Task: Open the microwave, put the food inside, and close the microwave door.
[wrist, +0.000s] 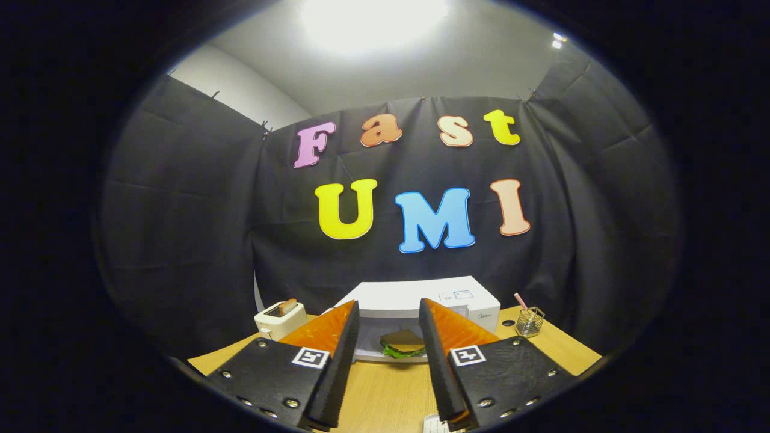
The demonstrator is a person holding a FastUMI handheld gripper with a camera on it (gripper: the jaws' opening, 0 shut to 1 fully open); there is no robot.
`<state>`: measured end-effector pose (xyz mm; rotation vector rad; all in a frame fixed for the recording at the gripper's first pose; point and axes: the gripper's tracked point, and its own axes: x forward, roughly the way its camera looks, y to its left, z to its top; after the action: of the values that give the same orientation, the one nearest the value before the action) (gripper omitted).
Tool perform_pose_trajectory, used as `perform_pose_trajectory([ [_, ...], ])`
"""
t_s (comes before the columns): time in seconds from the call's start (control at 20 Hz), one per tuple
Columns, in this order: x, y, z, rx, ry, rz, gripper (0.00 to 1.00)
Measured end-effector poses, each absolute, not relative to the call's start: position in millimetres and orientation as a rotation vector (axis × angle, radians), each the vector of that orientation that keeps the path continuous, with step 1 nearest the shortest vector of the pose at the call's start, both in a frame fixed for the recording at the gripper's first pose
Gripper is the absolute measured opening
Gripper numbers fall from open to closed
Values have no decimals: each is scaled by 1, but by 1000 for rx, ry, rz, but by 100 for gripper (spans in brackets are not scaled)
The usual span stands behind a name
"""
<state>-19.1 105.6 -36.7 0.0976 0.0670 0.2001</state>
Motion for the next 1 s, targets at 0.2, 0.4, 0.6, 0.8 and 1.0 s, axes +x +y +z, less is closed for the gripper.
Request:
perform_pose_trajectory([
  [0.2,-30,119,-21,108,42,220,24],
  [0.4,-36,128,-2,92,-6,244,1],
  [0.6,-42,159,-9,99,27,326,1],
  [0.8,-49,195,-13,107,40,411,1],
  [1.0,-48,227,-20,113,70,475,1],
])
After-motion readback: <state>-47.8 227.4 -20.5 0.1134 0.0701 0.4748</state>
